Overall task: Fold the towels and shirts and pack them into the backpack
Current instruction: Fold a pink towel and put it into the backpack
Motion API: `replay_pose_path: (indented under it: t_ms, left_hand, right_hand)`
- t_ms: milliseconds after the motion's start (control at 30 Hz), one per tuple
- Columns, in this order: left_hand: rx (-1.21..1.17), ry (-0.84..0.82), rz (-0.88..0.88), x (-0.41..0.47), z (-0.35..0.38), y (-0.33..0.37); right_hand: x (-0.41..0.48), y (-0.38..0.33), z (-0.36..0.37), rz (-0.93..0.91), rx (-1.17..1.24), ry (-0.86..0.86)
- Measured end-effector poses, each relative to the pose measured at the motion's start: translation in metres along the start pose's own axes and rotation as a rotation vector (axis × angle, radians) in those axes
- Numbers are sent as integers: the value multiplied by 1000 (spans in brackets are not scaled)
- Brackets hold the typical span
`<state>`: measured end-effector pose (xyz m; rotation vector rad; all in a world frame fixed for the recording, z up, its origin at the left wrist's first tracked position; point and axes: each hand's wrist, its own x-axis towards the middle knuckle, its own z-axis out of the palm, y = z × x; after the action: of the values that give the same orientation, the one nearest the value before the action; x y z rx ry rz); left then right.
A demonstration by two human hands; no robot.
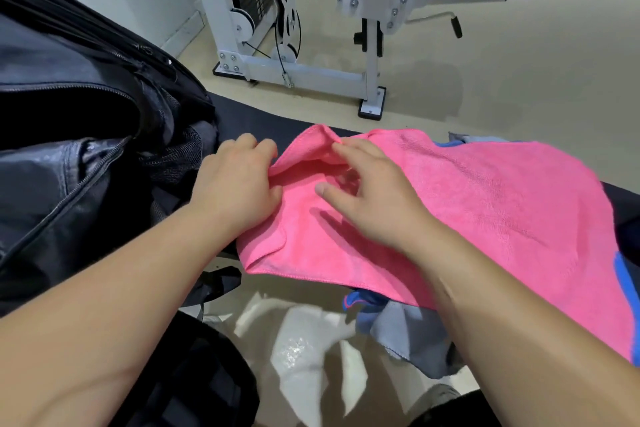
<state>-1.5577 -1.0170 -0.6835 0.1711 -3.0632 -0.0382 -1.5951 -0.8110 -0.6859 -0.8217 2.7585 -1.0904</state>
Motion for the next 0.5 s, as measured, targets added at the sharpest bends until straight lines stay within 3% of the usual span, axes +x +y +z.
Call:
replay_pose_path:
  t_ms: [100, 267, 400, 500]
  left_hand:
    - [-34, 13, -20, -3, 2, 2]
    - [-110, -3, 86, -9, 1, 6]
    - [-344, -13, 283, -17, -4, 8]
    - [-377, -12, 377, -19, -2, 14]
  right_hand:
    - [20, -8, -2, 216, 312, 116]
    - [59, -22, 0, 331, 328, 287]
    - [74, -29, 10, 437, 332, 168]
    - [72, -26, 21, 432, 151, 122]
